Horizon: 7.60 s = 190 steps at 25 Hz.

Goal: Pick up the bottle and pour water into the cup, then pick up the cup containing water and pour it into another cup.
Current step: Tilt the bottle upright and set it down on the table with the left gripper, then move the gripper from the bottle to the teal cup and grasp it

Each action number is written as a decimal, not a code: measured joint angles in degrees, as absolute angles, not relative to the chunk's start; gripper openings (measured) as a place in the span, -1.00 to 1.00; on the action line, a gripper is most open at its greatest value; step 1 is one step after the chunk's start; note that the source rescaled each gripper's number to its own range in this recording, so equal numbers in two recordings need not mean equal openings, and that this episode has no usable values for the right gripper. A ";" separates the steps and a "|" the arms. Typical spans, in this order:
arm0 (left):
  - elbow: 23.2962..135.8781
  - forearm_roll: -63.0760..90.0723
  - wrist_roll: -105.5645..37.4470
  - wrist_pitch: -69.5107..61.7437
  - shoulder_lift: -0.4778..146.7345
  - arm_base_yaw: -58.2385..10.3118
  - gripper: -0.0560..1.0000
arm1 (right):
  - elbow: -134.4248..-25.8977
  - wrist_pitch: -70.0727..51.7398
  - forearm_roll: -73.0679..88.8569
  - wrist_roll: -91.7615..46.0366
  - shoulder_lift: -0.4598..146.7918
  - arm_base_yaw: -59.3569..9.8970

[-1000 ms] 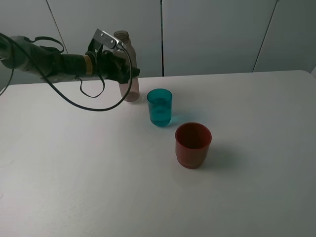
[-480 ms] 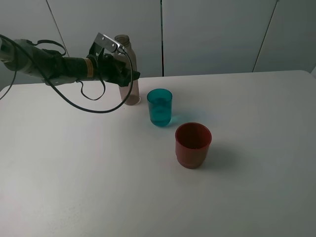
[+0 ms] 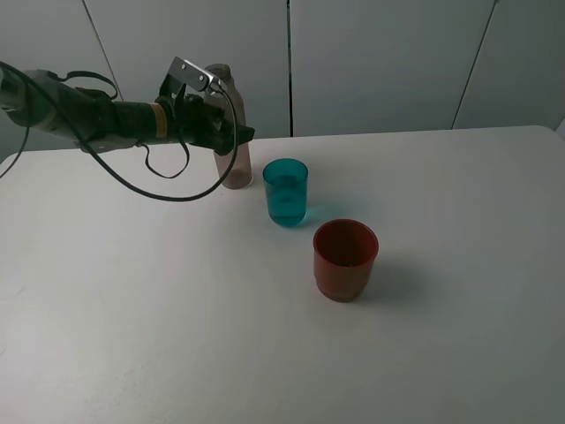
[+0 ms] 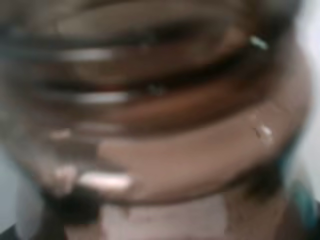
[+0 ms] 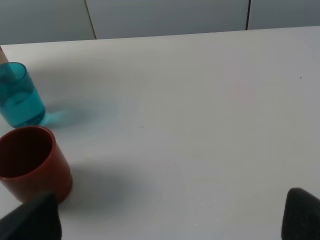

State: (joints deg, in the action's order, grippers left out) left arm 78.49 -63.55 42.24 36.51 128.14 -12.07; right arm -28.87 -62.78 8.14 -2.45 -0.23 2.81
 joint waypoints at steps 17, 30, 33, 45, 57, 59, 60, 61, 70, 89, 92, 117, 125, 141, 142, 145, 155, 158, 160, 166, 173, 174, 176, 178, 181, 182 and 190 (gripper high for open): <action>78.37 -76.95 58.61 34.16 122.22 -12.04 0.97 | -28.87 -62.78 8.14 -2.45 -0.23 2.81; 75.38 -79.11 59.60 30.92 119.09 -11.68 0.97 | -28.87 -62.78 8.14 -2.45 -0.23 2.81; 74.36 -79.87 59.85 30.03 118.12 -11.49 0.97 | -28.87 -62.78 8.14 -2.45 -0.23 2.81; 64.65 -80.32 61.72 26.94 109.20 -11.49 0.97 | -28.87 -62.78 8.14 -2.45 -0.23 2.81; 51.01 -85.74 64.32 32.44 101.97 -11.49 0.97 | -28.87 -62.78 8.14 -2.45 -0.23 2.81; 50.45 -88.44 64.37 34.61 101.88 -11.49 0.97 | -28.87 -62.78 8.14 -2.45 -0.23 2.81; 50.47 -89.77 64.37 35.91 101.88 -11.49 0.97 | -28.87 -62.78 8.14 -2.45 -0.23 2.81; 50.47 -90.80 64.46 36.85 101.88 -11.49 0.97 | -28.87 -62.78 8.14 -2.45 -0.23 2.81; 50.47 -92.42 60.28 38.49 107.97 -11.49 0.97 | -28.87 -62.78 8.14 -2.45 -0.23 2.81; 57.66 -87.94 50.75 43.32 120.76 -11.59 0.97 | -28.87 -62.78 8.14 -2.45 -0.23 2.81; 57.96 -87.08 48.22 43.82 121.90 -12.24 0.97 | -28.87 -62.78 8.14 -2.45 -0.23 2.81; 58.05 -68.07 32.82 44.56 124.70 -17.63 0.97 | -28.87 -62.78 8.14 -2.45 -0.23 2.81; 58.05 -61.80 27.18 44.77 124.70 -19.12 0.97 | -28.87 -62.78 8.14 -2.56 -0.23 2.81; 59.18 -54.54 22.67 44.77 128.35 -22.40 0.97 | -28.87 -62.78 8.14 -2.56 -0.23 2.81; 59.65 -54.43 22.54 44.77 128.74 -22.53 0.97 | -28.87 -62.78 8.14 -2.56 -0.23 2.81; 61.28 -53.82 22.43 44.77 129.41 -22.94 0.97 | -28.87 -62.78 8.14 -2.56 -0.23 2.81; 61.95 -51.51 22.43 44.77 129.99 -23.39 0.97 | -28.87 -62.78 8.14 -2.56 -0.23 2.81; 61.95 -50.96 22.32 44.77 129.99 -23.49 0.97 | -28.87 -62.78 8.14 -2.56 -0.23 2.81; 61.95 -50.12 21.62 44.77 129.99 -23.63 0.97 | -28.87 -62.78 8.14 -2.56 -0.23 2.81; 61.95 -47.94 19.61 44.79 130.02 -24.22 0.97 | -28.87 -62.78 8.14 -2.56 -0.23 2.81; 61.95 -45.02 19.04 45.71 131.02 -25.20 0.97 | -28.87 -62.78 8.14 -2.56 -0.23 2.81; 62.06 -44.78 18.91 45.71 131.04 -25.19 0.97 | -28.87 -62.78 8.14 -2.56 -0.23 2.81; 62.66 -44.54 18.78 45.71 131.18 -25.22 0.97 | -28.87 -62.78 8.14 -2.56 -0.23 2.81; 63.62 -43.99 18.54 45.71 131.54 -25.45 0.97 | -28.87 -62.78 8.14 -2.56 -0.23 2.81; 64.94 -43.47 18.36 45.84 132.42 -26.11 0.97 | -28.87 -62.78 8.14 -2.56 -0.23 2.81; 65.03 -43.37 18.26 45.74 132.57 -26.38 0.97 | -28.87 -62.78 8.14 -2.56 -0.23 2.81; 65.41 -41.87 17.84 46.01 132.79 -26.62 0.97 | -28.87 -62.78 8.14 -2.56 -0.23 2.81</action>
